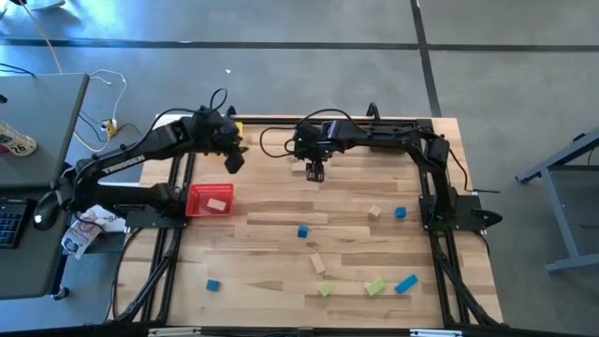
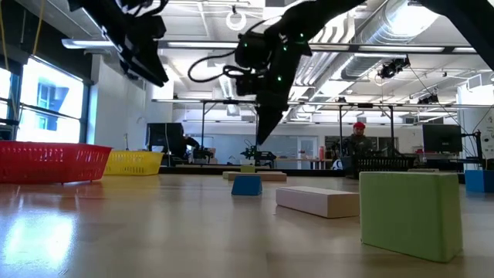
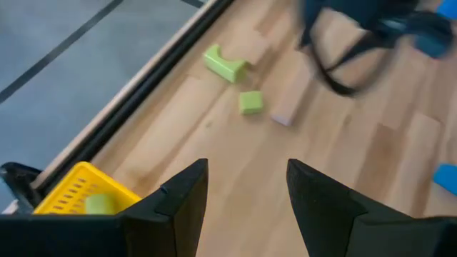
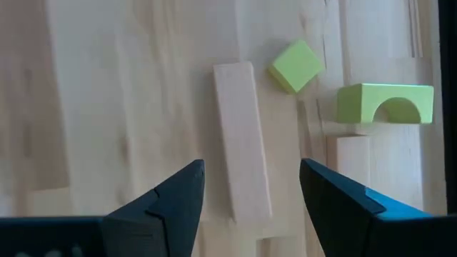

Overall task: Sort & place blocks by color
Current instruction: Put the brown block into the red bin

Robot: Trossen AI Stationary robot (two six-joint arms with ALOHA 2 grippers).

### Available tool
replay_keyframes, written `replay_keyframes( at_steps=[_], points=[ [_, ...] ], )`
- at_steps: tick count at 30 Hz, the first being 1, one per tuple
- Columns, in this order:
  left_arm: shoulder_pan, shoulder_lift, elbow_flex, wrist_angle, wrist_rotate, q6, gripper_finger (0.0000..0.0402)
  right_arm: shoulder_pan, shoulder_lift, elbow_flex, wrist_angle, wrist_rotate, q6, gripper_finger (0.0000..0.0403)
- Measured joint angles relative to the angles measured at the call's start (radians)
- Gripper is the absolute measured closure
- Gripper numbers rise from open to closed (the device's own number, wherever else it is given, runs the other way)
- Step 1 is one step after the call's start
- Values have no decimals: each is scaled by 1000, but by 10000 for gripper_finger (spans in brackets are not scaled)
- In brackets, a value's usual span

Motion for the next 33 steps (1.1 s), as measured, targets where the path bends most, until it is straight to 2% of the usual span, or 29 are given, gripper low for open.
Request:
replay_keyframes(
  at_steps=[4, 11, 21, 33],
  points=[
    [-47, -8, 0, -24, 0, -1, 225, -20, 0, -52, 53, -53, -34, 185],
    [-88, -2, -1, -26, -1, -3, 225, -45, 1, -144, 138, -59, -41, 185],
    [-89, -1, -1, -25, -4, -12, 225, -60, 7, -205, 230, -39, -35, 185],
    [-88, -1, -1, -23, -4, -19, 225, -66, 7, -257, 251, -26, -31, 185]
  ],
)
